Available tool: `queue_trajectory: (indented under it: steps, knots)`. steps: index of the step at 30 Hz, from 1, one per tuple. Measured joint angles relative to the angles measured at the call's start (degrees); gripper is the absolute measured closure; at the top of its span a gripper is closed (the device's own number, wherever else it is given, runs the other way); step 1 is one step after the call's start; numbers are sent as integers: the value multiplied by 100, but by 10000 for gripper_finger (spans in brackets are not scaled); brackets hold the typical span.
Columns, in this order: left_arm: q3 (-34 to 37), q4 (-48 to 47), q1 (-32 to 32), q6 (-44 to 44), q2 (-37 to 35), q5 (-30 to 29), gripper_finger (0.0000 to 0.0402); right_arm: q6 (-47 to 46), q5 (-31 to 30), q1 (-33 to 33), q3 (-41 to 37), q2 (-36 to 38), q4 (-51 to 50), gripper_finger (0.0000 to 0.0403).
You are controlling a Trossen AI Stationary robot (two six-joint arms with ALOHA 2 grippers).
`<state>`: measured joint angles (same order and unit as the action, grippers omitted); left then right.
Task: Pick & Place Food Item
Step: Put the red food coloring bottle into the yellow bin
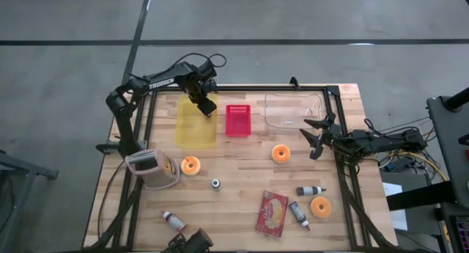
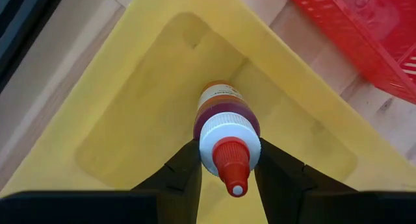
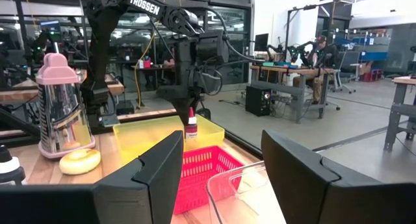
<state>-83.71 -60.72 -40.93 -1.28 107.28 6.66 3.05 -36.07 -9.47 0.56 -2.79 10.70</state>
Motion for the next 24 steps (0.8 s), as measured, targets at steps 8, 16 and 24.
queue_trajectory:
  steps: [8, 16, 24]
  knots:
    - [6, -2, 0, -7, 0, 16, 230, 0, 1, -2, -2, 0, 0, 199]
    - [6, -12, 0, -4, 0, 21, 185, 0, 1, 0, 0, 0, 0, 199]
    - [-72, -242, 0, -4, -75, 19, 180, 0, 1, -2, -2, 0, 0, 199]
